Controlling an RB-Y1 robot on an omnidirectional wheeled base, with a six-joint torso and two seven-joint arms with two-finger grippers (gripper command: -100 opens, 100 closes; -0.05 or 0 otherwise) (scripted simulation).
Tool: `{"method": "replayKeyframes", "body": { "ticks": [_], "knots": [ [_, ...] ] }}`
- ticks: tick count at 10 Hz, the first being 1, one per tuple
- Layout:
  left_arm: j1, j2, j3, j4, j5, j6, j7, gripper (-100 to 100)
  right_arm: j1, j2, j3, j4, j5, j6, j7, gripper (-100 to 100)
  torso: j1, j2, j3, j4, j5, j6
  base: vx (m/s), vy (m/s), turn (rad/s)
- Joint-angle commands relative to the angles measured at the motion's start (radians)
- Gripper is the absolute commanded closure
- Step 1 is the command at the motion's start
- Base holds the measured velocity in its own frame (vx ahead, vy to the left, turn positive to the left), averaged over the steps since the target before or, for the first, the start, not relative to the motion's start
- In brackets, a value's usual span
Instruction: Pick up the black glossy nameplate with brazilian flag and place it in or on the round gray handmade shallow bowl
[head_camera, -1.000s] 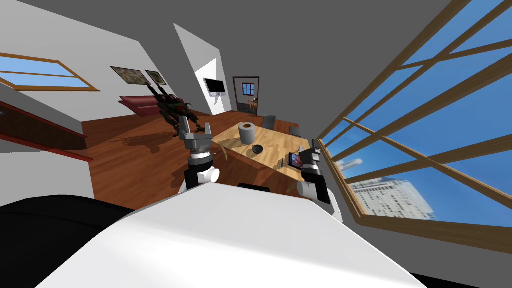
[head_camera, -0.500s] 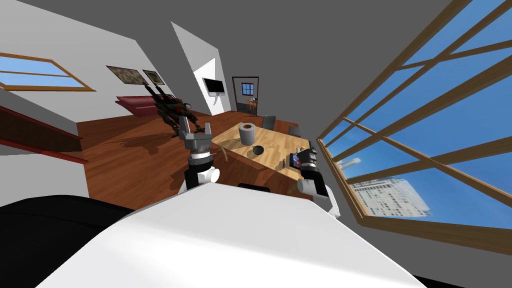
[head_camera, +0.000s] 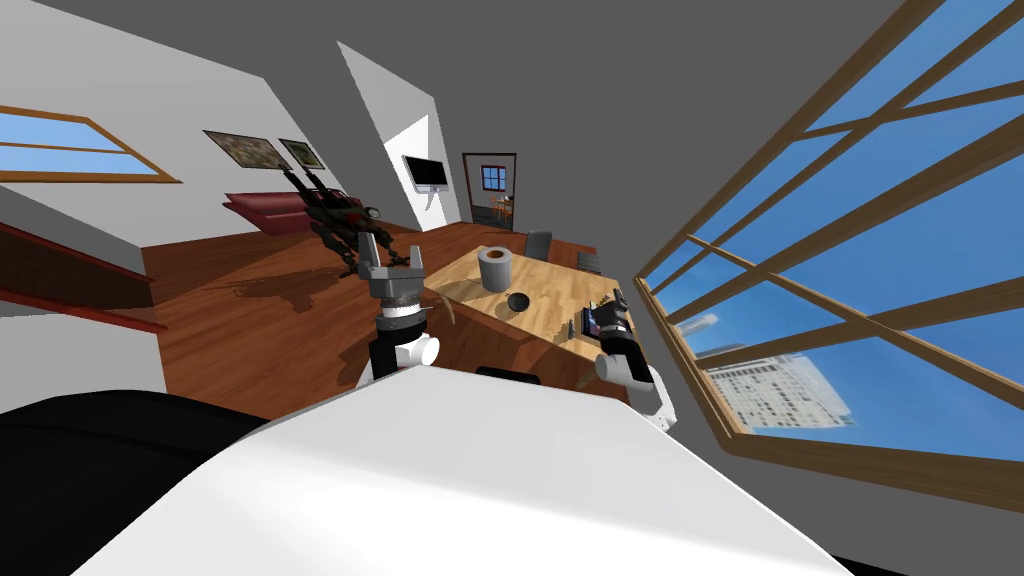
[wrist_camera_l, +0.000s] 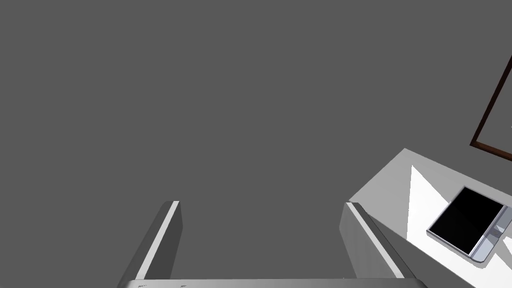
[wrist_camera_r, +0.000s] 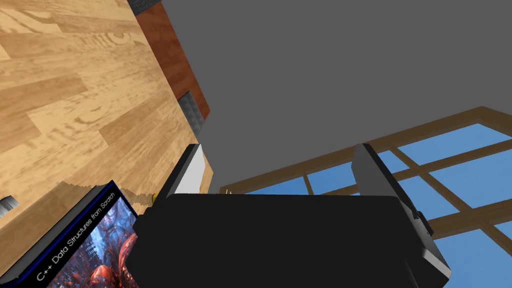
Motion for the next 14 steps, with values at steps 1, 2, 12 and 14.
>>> {"method": "replayKeyframes", "body": {
  "ticks": [1, 2, 12, 14],
  "knots": [
    [0.000, 0.000, 0.000, 0.000, 0.000, 0.000, 0.000, 0, -0.015, -0.002, -0.004, 0.016, -0.006, 0.048, -0.027, -100, 0.000, 0.000, 0.000, 0.000, 0.000, 0.000, 0.029, 0.041, -0.021],
    [0.000, 0.000, 0.000, 0.000, 0.000, 0.000, 0.000, 0, -0.038, -0.014, -0.012, 0.055, -0.023, 0.078, -0.067, -100, 0.000, 0.000, 0.000, 0.000, 0.000, 0.000, 0.033, 0.050, -0.026],
    [0.000, 0.000, 0.000, 0.000, 0.000, 0.000, 0.000, 0, -0.153, -0.080, -0.055, 0.256, -0.107, 0.340, -0.297, -100, 0.000, 0.001, 0.000, 0.000, 0.000, 0.000, 0.033, 0.047, -0.024],
    [0.000, 0.000, 0.000, 0.000, 0.000, 0.000, 0.000, 0, -0.177, -0.095, -0.063, 0.300, -0.124, 0.392, -0.344, -100, -0.001, 0.000, 0.000, 0.000, 0.000, 0.000, 0.030, 0.046, -0.021]
  ]
}}
